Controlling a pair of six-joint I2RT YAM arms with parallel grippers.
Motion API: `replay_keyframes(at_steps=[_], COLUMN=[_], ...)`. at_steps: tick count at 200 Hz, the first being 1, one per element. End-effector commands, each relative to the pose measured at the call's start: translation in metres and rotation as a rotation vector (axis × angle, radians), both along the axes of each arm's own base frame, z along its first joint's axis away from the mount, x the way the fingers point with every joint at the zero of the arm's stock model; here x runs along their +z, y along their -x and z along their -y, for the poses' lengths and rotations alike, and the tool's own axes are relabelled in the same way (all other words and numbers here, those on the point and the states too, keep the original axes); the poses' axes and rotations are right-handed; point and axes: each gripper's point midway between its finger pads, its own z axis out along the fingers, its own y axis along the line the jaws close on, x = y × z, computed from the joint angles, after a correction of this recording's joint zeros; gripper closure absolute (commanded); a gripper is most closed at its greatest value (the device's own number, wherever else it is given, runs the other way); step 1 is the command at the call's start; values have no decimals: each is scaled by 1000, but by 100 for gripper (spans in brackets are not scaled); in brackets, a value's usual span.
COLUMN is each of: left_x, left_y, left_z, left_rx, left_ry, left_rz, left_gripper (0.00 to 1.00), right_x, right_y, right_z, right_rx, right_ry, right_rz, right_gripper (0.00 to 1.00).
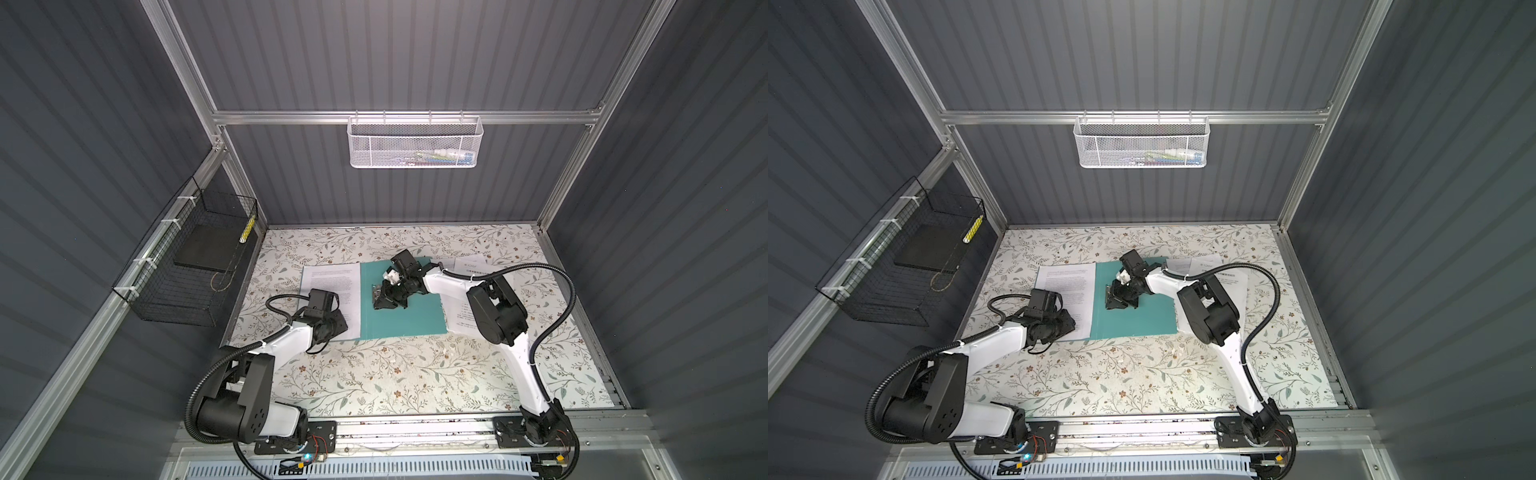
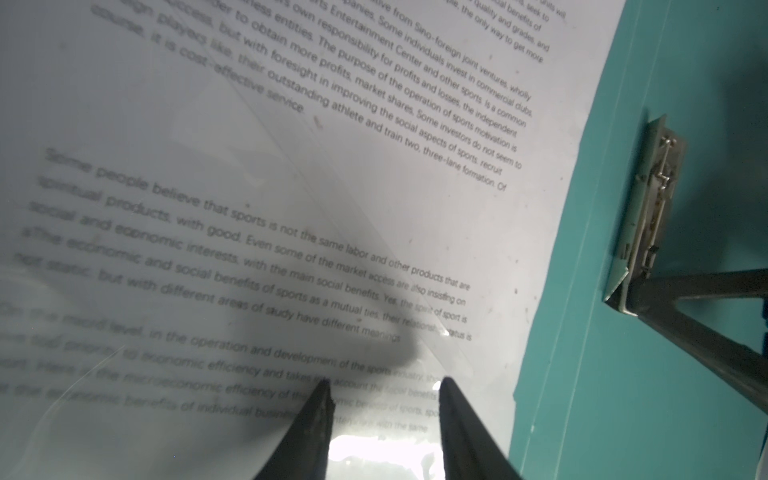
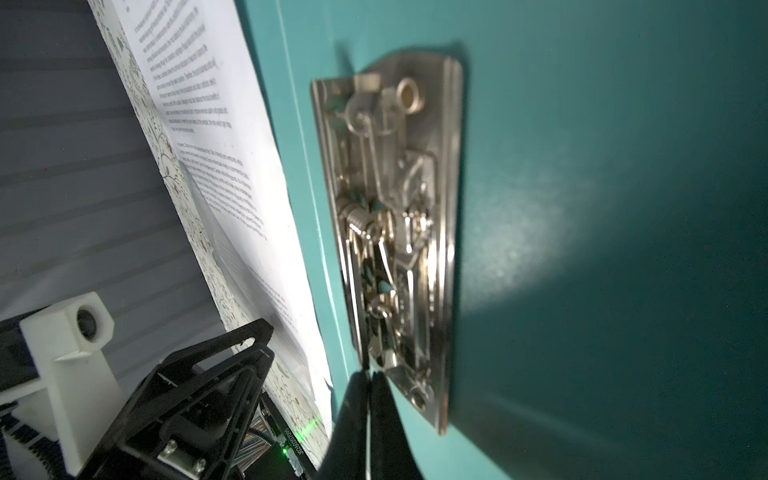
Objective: Put the files into the folder
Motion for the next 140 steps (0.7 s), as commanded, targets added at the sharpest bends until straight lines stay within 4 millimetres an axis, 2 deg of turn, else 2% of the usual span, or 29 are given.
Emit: replay_keyframes(at_steps=[1, 15, 64, 110, 140], left_x=[-39, -39, -45, -46, -47], left_y=[45, 46, 48, 47, 47], left_z=[-15, -16, -20, -22, -21], left_rx=[13, 16, 38, 42, 39], left_ry=[-57, -61, -80, -87, -88], left_rz=[-212, -217, -252, -254, -262], left_gripper=[57, 57, 59, 60, 59], right_x=[-27, -30, -54, -85, -97], right_y=[6, 5, 12, 22, 27], right_z=[10, 11, 32, 51, 62], right_rx=[-8, -7, 2, 42, 54], right_ry=[77, 88, 222, 325, 364], right_rz=[-38, -32, -54, -68, -79], right_gripper=[98, 100, 100, 100, 100])
